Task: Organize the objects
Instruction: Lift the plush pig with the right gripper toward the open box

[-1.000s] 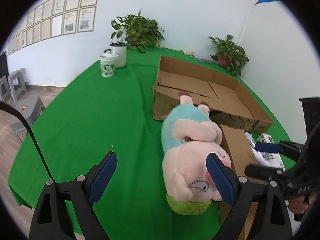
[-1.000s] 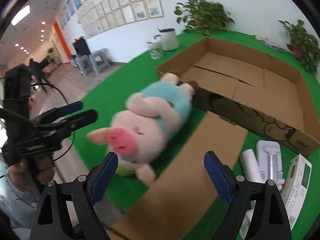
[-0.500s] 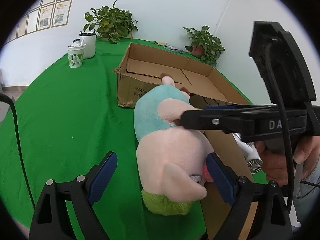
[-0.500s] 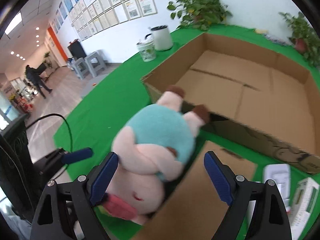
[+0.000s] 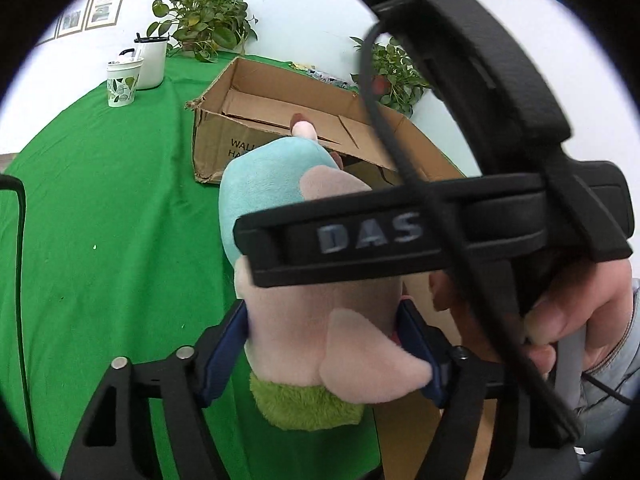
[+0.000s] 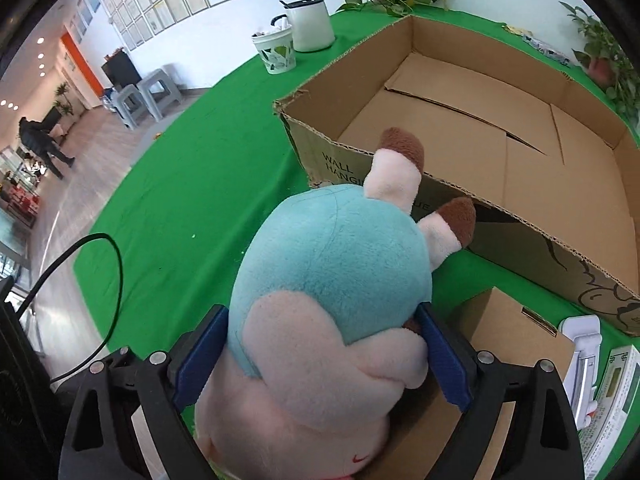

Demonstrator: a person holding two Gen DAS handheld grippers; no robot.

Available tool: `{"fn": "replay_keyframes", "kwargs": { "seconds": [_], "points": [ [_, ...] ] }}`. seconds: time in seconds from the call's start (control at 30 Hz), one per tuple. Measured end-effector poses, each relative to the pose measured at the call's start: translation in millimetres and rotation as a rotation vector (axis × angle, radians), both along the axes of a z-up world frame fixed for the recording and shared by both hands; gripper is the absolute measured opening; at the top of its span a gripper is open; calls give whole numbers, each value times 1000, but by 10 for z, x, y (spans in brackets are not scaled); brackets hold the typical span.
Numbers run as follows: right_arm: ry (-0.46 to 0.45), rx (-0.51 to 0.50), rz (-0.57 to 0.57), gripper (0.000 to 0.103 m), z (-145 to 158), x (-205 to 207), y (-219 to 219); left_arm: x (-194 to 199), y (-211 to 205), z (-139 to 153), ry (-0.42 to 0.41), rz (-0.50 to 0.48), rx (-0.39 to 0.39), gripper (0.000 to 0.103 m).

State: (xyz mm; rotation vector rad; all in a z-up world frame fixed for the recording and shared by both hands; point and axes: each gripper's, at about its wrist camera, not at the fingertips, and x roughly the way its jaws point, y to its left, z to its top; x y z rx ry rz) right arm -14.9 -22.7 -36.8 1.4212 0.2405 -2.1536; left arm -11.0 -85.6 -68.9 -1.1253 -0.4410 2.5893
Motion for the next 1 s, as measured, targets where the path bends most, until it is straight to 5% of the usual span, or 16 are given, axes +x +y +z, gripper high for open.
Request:
{"fn": "replay_keyframes", "kwargs": {
  "seconds": [0.17, 0.33, 0.6, 1.0],
  "points": [
    [35, 17, 1, 85, -49, 16, -14, 44, 72, 34, 17, 7, -29, 60],
    [47, -30, 2, 77, 10, 46, 83, 120, 234, 185, 44, 25, -139, 56],
    [157, -154, 0, 75, 521, 266, 291, 260, 452, 675, 143, 46, -263, 56],
    [501, -184, -110, 75, 1639, 799, 666, 511, 603, 1247, 528, -71, -237, 55]
  ]
}}
